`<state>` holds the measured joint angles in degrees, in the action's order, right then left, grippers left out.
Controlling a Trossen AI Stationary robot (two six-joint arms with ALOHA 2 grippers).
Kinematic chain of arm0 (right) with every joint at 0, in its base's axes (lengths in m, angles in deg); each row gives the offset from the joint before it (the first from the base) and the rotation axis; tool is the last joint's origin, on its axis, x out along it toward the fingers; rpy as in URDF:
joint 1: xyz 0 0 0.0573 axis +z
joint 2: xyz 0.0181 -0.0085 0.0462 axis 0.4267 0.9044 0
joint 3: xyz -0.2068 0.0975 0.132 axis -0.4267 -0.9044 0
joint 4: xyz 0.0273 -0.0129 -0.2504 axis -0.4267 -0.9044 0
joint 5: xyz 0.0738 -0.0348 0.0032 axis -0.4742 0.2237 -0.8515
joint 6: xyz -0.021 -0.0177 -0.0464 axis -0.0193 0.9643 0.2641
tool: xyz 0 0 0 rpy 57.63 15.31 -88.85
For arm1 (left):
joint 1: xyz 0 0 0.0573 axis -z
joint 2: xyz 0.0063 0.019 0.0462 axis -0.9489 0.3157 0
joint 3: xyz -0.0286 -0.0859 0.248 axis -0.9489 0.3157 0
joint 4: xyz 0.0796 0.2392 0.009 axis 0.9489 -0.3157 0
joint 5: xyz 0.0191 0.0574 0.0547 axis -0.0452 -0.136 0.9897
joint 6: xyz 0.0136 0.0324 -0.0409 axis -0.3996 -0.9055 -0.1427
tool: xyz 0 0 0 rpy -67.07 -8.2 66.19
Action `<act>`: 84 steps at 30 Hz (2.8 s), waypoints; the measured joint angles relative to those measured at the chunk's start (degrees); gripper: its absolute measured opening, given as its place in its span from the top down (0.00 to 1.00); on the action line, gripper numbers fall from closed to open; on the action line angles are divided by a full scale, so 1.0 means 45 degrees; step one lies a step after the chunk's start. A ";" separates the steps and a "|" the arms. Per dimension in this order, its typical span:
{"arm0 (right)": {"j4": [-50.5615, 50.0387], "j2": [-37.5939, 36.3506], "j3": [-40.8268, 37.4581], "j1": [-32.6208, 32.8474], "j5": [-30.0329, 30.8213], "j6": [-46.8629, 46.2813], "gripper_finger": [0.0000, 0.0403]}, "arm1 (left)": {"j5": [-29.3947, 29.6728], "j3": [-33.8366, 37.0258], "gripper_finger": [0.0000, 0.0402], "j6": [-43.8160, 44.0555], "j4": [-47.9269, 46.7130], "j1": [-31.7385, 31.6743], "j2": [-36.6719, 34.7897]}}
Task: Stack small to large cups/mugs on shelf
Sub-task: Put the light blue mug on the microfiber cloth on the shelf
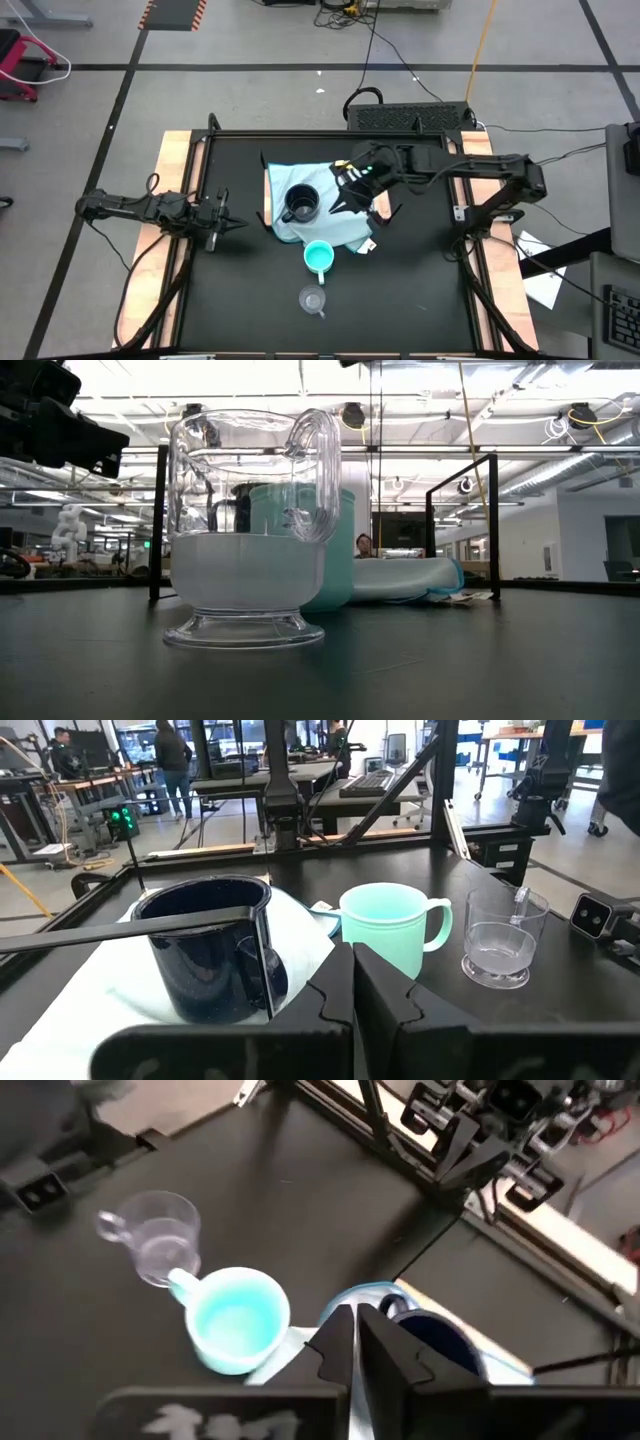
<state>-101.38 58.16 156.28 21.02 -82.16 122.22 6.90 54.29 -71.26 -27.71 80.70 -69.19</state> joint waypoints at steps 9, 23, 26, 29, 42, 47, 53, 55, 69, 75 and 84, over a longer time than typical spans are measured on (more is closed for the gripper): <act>0.0955 -0.2401 -0.2272 0.0221 0.0017 -0.2024 1.00 | 0.0000 0.0004 0.99 -0.0108 0.0068 0.0000 -0.0004; 0.8634 -0.8038 -1.0472 0.0488 0.0037 -0.6418 1.00 | 0.0000 0.0002 0.99 -0.0516 0.0452 -0.0004 0.0000; 1.0669 -0.8665 -1.2171 0.0936 0.0538 -0.7206 1.00 | 0.0000 0.0004 0.99 -0.0516 0.0452 -0.0005 0.0000; 1.2242 -0.9222 -1.3614 0.1504 0.1574 -0.7504 1.00 | 0.0000 0.0004 0.99 -0.0516 0.0447 0.0000 -0.0001; 1.3453 -1.0529 -1.5337 0.4423 0.3673 -0.6528 1.00 | 0.0005 0.0001 0.99 -0.0609 0.0441 -0.0004 0.0000; 1.2229 -1.0738 -1.5352 0.4857 0.4959 -0.6486 1.00 | 0.0376 0.0005 0.99 -0.1235 0.0392 0.0000 -0.0004; 1.1932 -1.0746 -1.5920 0.4913 0.4993 -0.6766 1.00 | 0.0913 0.0005 0.99 -0.1642 0.0096 -0.0005 -0.0002; 1.2674 -1.0781 -1.6447 0.4913 0.4991 -0.6742 1.00 | 0.0906 0.0003 0.99 -0.1567 0.0058 0.0000 0.0000; 1.5230 -1.1508 -1.8242 0.4913 0.4977 -0.6415 1.00 | 0.0661 0.0002 0.99 -0.1361 0.0559 0.0000 0.0000; 1.5212 -1.1501 -1.8242 0.4923 0.4963 -0.6248 1.00 | 0.0596 0.0003 0.99 -0.1073 0.0843 0.0000 0.0000; 1.5014 -1.1500 -1.8242 0.5048 0.4928 -0.5898 1.00 | 0.0224 0.0002 0.99 -0.0329 0.1921 0.0000 -0.0001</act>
<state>-33.81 6.41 74.19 43.73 -59.99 95.68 7.90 54.30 -72.74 -19.07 80.70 -69.19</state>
